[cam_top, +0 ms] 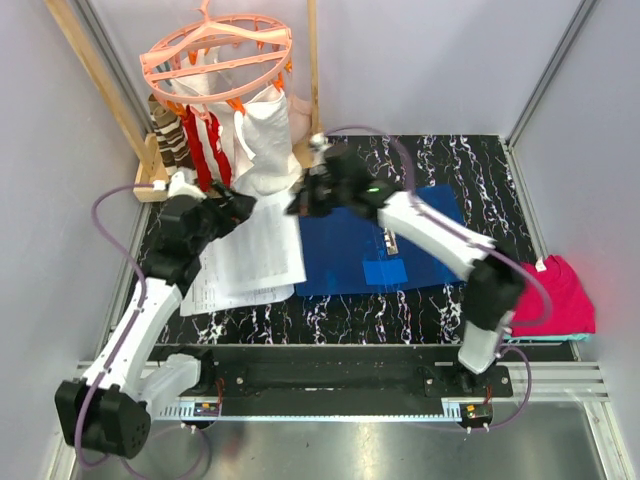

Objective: Put the files into the folder

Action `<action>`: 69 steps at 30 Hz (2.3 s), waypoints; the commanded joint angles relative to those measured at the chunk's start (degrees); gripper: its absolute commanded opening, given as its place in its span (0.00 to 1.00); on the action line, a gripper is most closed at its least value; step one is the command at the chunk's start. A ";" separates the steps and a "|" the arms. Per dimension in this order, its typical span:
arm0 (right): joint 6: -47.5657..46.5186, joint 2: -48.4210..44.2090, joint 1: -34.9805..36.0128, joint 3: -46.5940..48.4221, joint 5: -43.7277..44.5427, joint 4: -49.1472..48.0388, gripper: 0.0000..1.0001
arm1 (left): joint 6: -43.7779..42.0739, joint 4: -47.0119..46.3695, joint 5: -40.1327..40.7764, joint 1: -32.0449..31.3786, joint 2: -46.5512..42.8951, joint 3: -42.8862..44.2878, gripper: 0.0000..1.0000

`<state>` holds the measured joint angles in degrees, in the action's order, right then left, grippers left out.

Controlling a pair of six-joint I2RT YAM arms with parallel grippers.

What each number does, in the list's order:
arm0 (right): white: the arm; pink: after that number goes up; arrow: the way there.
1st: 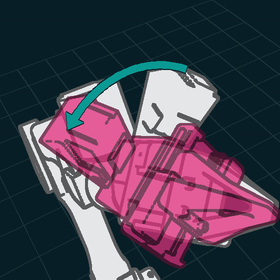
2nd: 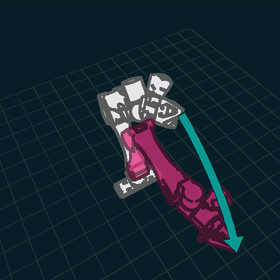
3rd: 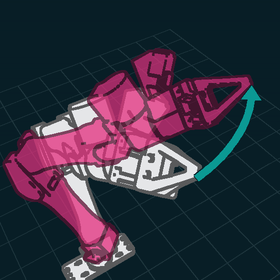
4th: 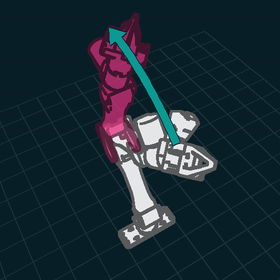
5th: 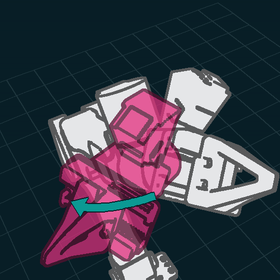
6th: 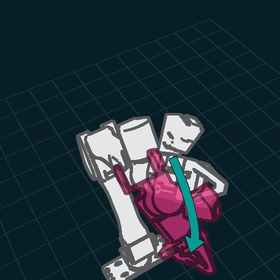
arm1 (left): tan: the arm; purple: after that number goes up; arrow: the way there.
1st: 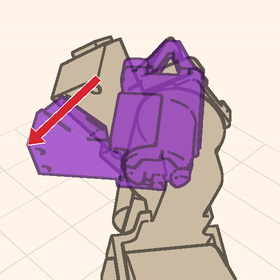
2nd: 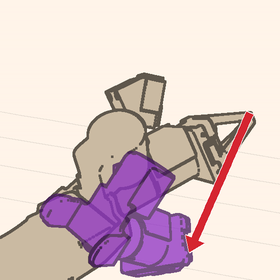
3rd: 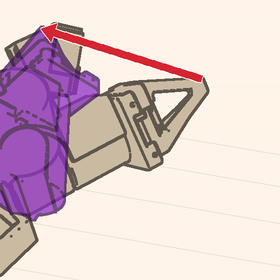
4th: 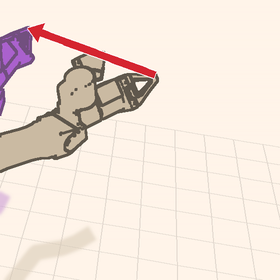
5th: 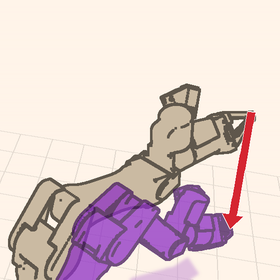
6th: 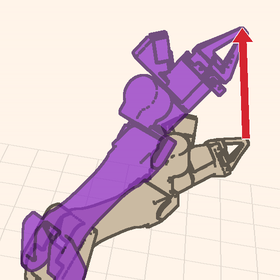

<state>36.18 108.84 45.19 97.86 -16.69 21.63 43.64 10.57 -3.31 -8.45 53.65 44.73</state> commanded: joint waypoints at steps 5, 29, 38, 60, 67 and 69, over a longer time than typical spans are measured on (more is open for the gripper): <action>-2.87 -28.82 -22.11 -24.90 4.56 3.16 0.00 | -3.56 -1.87 -3.54 -12.37 10.84 7.29 0.91; 1.52 -36.59 -64.35 -50.84 10.28 -13.44 0.00 | 0.91 3.40 1.20 -20.47 25.46 10.56 0.96; 8.45 -34.83 -64.44 -57.87 5.62 -18.63 0.00 | 5.75 -1.51 -4.32 -16.51 26.94 4.41 0.99; 17.43 -43.36 -64.35 -71.67 3.86 -27.08 0.00 | 8.83 -10.39 -10.66 -18.27 31.87 2.11 0.93; 14.53 -44.50 -64.35 -72.90 1.84 -24.71 0.17 | 9.10 -10.39 -10.49 -18.71 31.78 2.20 0.93; 13.57 -44.94 -64.26 -72.82 0.79 -23.05 0.23 | 9.01 -10.39 -10.49 -18.89 31.52 2.20 0.93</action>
<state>52.18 65.84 -19.25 25.17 -13.23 -2.22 52.38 2.98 -13.13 -26.98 85.52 46.54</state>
